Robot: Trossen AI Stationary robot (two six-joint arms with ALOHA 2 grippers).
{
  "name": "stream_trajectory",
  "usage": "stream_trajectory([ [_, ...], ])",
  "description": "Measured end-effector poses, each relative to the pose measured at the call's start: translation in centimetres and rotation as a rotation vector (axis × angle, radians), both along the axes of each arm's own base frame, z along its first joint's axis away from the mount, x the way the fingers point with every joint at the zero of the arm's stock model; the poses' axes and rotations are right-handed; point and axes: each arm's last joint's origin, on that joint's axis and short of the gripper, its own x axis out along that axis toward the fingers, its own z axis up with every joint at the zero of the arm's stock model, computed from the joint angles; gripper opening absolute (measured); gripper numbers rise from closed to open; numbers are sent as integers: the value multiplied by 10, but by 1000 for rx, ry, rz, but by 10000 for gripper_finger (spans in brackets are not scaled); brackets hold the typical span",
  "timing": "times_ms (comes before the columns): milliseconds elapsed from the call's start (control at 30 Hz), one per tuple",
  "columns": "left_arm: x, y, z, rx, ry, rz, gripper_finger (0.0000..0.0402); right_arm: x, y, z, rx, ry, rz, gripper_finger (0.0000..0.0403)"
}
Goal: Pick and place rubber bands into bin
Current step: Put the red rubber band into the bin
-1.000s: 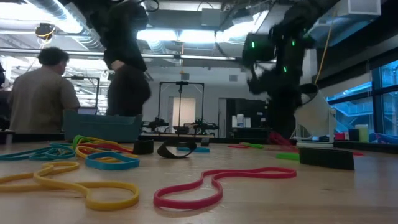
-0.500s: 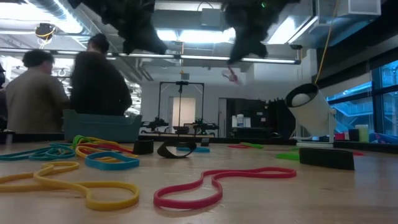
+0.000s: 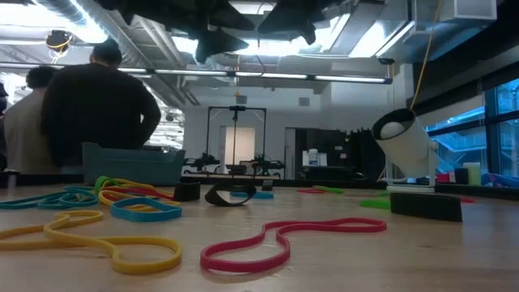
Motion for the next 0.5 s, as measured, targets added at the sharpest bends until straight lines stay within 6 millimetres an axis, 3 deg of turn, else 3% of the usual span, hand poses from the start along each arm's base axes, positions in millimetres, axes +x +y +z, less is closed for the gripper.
stream_trajectory([
  [267, 28, 5, -9, -14, 48, -41, 196, 0, 0, 0, 1, 0, -1, 0],
  [400, 32, 6, -12, -12, 60, -41, 136, 0, 0, 0, 2, 2, -1, 0],
  [500, 32, 6, -13, 8, 84, -47, 70, 0, 0, -1, 3, 7, -2, 0],
])
